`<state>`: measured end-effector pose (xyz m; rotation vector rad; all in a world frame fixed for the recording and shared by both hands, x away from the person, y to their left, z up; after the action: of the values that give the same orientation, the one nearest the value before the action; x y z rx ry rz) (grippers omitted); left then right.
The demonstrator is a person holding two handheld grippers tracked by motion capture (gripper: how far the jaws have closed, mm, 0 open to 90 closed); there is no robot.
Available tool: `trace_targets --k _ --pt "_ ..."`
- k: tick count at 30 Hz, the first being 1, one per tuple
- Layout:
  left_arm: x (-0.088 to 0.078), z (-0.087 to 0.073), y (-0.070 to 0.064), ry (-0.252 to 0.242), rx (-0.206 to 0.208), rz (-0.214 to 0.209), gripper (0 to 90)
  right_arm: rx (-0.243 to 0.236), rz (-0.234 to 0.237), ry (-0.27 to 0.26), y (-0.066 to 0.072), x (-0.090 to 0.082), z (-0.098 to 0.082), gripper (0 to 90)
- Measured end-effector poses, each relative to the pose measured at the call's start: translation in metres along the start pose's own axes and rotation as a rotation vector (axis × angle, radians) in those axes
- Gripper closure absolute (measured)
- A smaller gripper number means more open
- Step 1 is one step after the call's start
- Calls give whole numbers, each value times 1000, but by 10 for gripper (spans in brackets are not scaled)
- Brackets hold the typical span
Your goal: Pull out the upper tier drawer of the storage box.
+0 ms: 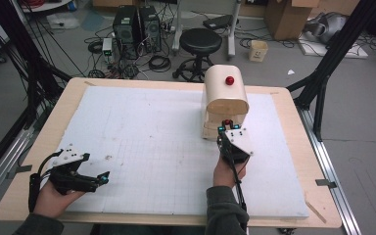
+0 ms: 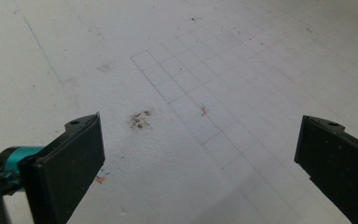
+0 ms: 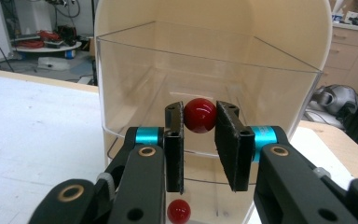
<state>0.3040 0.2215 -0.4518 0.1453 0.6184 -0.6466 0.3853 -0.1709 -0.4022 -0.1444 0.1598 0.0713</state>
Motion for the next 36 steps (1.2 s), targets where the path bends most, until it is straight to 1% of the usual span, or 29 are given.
trace_targets --k 7,14,15,18,24,36 --pt "0 0 0 0 0 0 20 5 13 3 0 -8 -5 734" --pt "1 0 -1 0 1 1 20 10 21 -5 0 -21 -4 734" --pt "1 0 -1 0 1 1 20 16 21 -5 0 -22 -5 734" --pt "0 0 -1 -1 2 0 20 10 25 -6 0 -24 -5 733" --pt "0 0 -1 0 2 2 20 11 30 -2 1 -31 -7 734" --pt "0 1 -1 -1 3 1 20 15 40 -9 2 -44 -10 733"
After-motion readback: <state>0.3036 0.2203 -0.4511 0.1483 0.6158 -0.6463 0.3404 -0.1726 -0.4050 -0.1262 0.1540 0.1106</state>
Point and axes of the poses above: each handheld gripper's, and its own axes: x roughly forward along the jaws, z roughly out of its top, y roughly to its left, the point moved 8 cm from there along x, roughly forward along the jaws, and after that the axes turned 1 degree about -x, right-handed, at the moved point
